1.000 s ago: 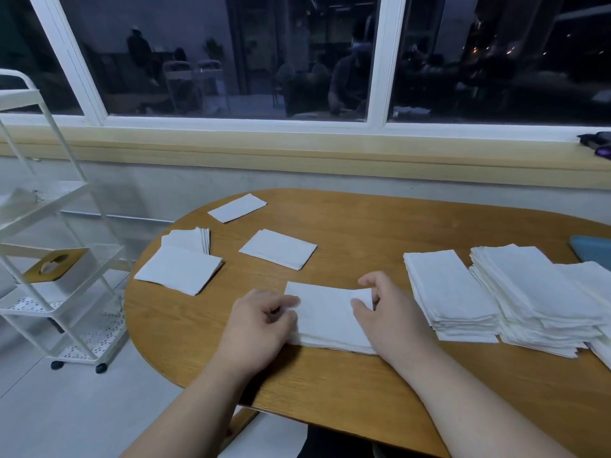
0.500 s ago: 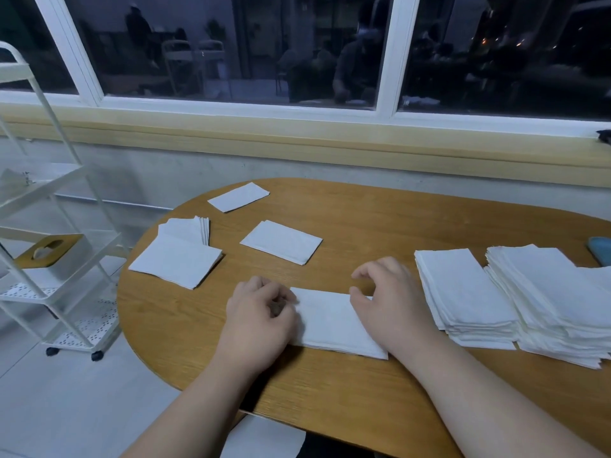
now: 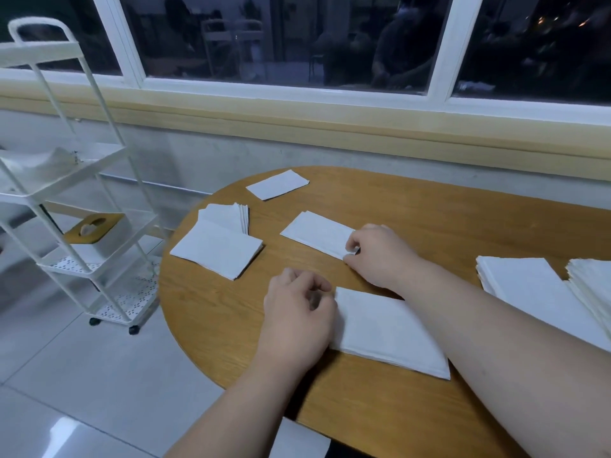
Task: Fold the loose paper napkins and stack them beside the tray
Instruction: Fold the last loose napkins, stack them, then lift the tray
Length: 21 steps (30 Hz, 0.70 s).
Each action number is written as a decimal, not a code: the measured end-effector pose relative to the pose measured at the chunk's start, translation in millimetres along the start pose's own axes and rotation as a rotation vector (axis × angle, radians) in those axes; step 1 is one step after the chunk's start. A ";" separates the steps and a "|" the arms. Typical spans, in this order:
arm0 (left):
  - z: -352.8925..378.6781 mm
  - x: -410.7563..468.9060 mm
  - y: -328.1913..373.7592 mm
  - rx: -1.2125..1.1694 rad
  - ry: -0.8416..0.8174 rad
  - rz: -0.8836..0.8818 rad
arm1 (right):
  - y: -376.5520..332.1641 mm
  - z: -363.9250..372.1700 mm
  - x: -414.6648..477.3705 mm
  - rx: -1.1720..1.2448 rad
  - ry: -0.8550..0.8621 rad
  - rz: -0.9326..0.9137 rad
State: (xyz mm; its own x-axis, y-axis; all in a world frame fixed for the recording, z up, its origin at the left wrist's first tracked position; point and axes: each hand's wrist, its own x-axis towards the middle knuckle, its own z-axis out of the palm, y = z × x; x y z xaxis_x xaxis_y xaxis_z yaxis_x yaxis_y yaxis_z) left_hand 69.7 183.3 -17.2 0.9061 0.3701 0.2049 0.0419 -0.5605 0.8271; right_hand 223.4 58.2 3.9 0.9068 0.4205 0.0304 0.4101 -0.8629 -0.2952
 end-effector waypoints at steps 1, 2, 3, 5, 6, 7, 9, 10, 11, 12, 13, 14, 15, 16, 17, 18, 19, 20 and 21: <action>-0.6 0.1 -0.3 -0.004 -0.003 -0.001 | 0.4 0.9 2.1 -0.001 0.008 -0.004; -0.9 0.5 -0.2 -0.008 -0.007 -0.003 | 0.6 1.6 3.7 0.003 0.020 -0.007; -1.3 0.4 -0.4 -0.011 -0.009 -0.003 | 0.5 2.1 4.5 0.012 0.031 -0.009; -1.2 0.6 0.2 -0.012 -0.013 -0.001 | 0.7 1.8 4.8 0.042 0.043 0.001; -0.9 0.7 0.8 -0.012 -0.015 0.000 | 1.0 0.9 5.0 0.068 0.045 0.014; -0.9 0.6 1.2 -0.012 -0.015 0.001 | 1.6 0.0 5.4 0.099 0.049 0.027; -0.7 0.5 1.7 -0.010 -0.017 0.002 | 2.8 -1.6 6.7 0.142 0.046 0.050; -0.6 0.4 1.5 -0.009 -0.017 0.003 | 3.2 -2.3 7.4 0.151 0.043 0.057; -0.3 0.4 1.0 -0.008 -0.016 0.005 | 3.6 -2.8 8.0 0.158 0.039 0.060; 0.2 0.5 0.7 -0.010 -0.012 0.007 | 3.8 -3.0 8.0 0.159 0.033 0.064; 0.6 0.5 0.2 -0.013 -0.008 0.010 | 4.0 -3.1 7.3 0.156 0.027 0.066; 1.1 0.7 0.0 -0.015 -0.003 0.014 | 4.2 -3.3 6.6 0.149 0.022 0.063; 1.5 0.8 -0.1 -0.016 0.000 0.017 | 4.6 -3.6 5.9 0.142 0.021 0.057; 1.9 1.0 -0.2 -0.015 0.000 0.018 | 5.0 -4.0 5.1 0.141 0.020 0.051; 2.1 1.0 -0.3 -0.014 -0.001 0.018 | 5.2 -4.7 4.8 0.143 0.017 0.046; 2.2 0.9 -0.4 -0.015 -0.004 0.018 | 5.3 -5.6 4.3 0.145 0.010 0.044; 2.0 0.9 -0.5 -0.015 -0.006 0.018 | 4.9 -6.6 4.0 0.144 0.001 0.044; 1.9 0.9 -0.7 -0.013 -0.008 0.018 | 4.7 -7.1 3.9 0.146 -0.006 0.048; 1.9 0.8 -0.8 -0.010 -0.011 0.017 | 4.7 -7.6 3.9 0.158 -0.006 0.058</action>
State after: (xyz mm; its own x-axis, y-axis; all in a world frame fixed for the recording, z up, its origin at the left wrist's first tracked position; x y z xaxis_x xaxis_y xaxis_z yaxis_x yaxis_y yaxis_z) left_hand 71.2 182.6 -18.7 0.9112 0.3524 0.2136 0.0221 -0.5594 0.8286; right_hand 229.6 53.6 9.9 0.9277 0.3733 0.0035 0.3362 -0.8313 -0.4426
